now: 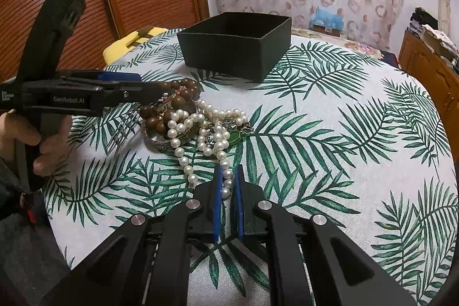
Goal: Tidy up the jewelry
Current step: 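Grasp a pearl necklace strand with the right tool, then grasp the brown wooden bead bracelet with the left tool while the right tool lifts the pearls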
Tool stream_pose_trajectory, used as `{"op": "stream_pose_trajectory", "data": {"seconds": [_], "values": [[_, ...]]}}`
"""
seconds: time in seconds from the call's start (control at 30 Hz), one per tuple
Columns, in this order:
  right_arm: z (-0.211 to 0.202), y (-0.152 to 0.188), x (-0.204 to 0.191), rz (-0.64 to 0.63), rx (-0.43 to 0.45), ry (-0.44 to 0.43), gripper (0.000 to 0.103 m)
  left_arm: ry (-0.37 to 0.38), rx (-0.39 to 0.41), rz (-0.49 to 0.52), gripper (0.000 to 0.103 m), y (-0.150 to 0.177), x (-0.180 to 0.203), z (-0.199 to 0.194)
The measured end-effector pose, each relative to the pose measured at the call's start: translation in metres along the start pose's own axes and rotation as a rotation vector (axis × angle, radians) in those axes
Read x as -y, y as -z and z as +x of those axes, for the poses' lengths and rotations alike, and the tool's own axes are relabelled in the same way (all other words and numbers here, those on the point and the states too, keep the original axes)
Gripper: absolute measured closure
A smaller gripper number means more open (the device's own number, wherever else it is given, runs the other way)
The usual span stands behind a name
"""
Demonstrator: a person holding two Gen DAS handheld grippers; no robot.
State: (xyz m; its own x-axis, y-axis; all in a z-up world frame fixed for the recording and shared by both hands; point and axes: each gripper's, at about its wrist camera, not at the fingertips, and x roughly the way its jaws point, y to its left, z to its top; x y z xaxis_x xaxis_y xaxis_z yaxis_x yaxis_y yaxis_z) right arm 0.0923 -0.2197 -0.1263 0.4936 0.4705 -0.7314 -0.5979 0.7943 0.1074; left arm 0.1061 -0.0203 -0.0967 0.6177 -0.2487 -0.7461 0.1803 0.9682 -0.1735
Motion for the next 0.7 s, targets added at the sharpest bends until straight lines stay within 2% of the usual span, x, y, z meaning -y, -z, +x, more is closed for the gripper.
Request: {"op": "stream_pose_trajectory", "data": {"seconds": [0.13, 0.33, 0.37, 0.4, 0.7], "values": [[0.0, 0.0, -0.001, -0.002, 0.0, 0.001, 0.093, 0.026, -0.016, -0.009, 0.056, -0.002, 0.001, 0.002], [0.0, 0.0, -0.001, -0.005, 0.0, 0.003, 0.092, 0.047, -0.025, 0.001, 0.08, -0.002, 0.004, 0.003], [0.001, 0.0, -0.002, -0.005, 0.0, 0.003, 0.092, 0.046, -0.019, 0.011, 0.088, -0.002, 0.006, 0.001], [0.001, 0.0, -0.002, -0.005, -0.001, 0.003, 0.092, 0.047, -0.016, 0.013, 0.091, -0.003, 0.007, -0.001], [0.002, 0.0, -0.002, -0.001, -0.002, -0.003, 0.092, 0.052, 0.1, 0.03, 0.091, -0.008, 0.015, -0.041]]}}
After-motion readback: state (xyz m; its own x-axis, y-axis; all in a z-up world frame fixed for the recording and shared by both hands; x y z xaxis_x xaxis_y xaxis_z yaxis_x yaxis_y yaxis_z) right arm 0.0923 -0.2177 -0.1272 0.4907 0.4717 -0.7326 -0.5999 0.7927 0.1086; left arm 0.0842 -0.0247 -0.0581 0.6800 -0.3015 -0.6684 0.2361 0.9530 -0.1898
